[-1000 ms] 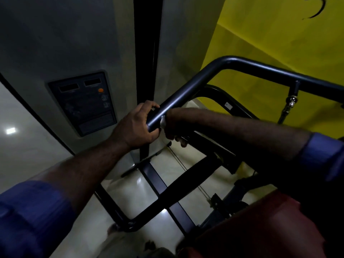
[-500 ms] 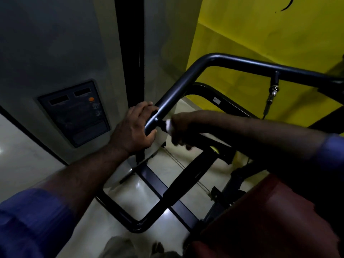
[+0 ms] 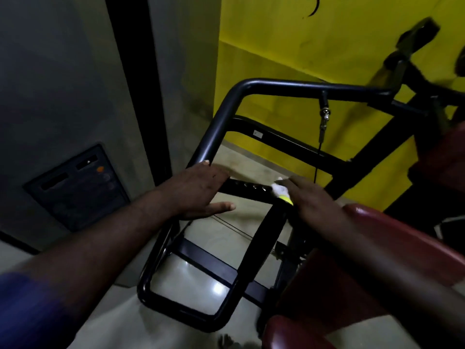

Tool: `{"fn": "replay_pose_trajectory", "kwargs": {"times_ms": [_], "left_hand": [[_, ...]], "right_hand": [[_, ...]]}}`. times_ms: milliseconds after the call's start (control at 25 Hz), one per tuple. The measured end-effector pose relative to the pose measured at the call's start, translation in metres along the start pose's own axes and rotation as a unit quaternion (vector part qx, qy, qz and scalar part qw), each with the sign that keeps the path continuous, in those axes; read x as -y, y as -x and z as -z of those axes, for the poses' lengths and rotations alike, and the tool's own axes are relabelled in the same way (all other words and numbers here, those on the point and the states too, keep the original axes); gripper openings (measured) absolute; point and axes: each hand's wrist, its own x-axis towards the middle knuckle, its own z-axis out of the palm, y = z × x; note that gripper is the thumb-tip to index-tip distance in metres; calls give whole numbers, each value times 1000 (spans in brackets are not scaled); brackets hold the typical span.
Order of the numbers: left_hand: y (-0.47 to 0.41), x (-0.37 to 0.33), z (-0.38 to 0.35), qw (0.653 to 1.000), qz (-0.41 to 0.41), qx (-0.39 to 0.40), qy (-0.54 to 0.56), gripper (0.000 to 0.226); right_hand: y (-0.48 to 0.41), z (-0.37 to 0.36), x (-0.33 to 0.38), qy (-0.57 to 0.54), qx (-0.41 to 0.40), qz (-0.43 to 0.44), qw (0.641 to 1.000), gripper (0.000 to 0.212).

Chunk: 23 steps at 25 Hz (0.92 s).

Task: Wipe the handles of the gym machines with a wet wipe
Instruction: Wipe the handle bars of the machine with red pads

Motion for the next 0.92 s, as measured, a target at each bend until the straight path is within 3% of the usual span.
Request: {"fn": "replay_pose_trajectory", "kwargs": {"times_ms": [80,120,160,200,240,280,320,360,400,480,520,560,600,680,800,840,880,920], "left_hand": [[-13,2,8,997,2,41,58,59],[-23,3,10,995,-7,56,82,60],[-33,4,9,993,-19,66,100,63],[-40,4,6,991,-34,70,111,64],[-46,5,2,990,-50,67,116,62],[-49,7,0,990,-61,55,116,58],[-51,8,-3,990,-70,40,117,54],[-53,10,-7,989,-80,29,118,52],[-54,10,-11,989,-88,18,118,51],[-52,12,-13,990,-87,8,112,53],[-52,13,-14,990,-88,6,112,54],[-52,14,-14,990,-85,6,113,55],[-52,15,-14,990,-83,8,111,56],[-52,14,-15,991,-78,10,112,57],[-49,12,-12,991,-71,14,110,54],[-49,11,-11,991,-71,12,108,54],[-49,11,-11,992,-72,8,106,55],[-49,11,-11,992,-72,5,103,55]], "right_hand": [[13,-42,16,-121,-192,-65,972,31],[10,-53,30,-206,-271,-130,931,32],[3,-54,39,-299,-343,-218,863,32],[-5,-49,46,-426,-394,-310,753,31],[-13,-42,50,-567,-416,-365,610,31],[-18,-39,53,-698,-396,-358,477,31],[-19,-38,56,-762,-377,-344,400,31],[-17,-40,60,-762,-378,-347,395,31],[-13,-45,63,-700,-396,-358,474,31],[-3,-60,65,-415,-440,-335,722,23],[2,-67,59,-282,-431,-273,812,21],[4,-66,51,-178,-394,-223,874,24],[5,-61,41,-116,-346,-211,907,29],[3,-39,30,-124,-224,-283,924,35],[-15,-7,18,-329,-55,-458,824,28],[-17,-8,14,-327,-32,-476,816,26],[-19,-4,16,-332,-16,-484,809,25],[-18,-6,19,-287,-11,-459,840,26]]}}
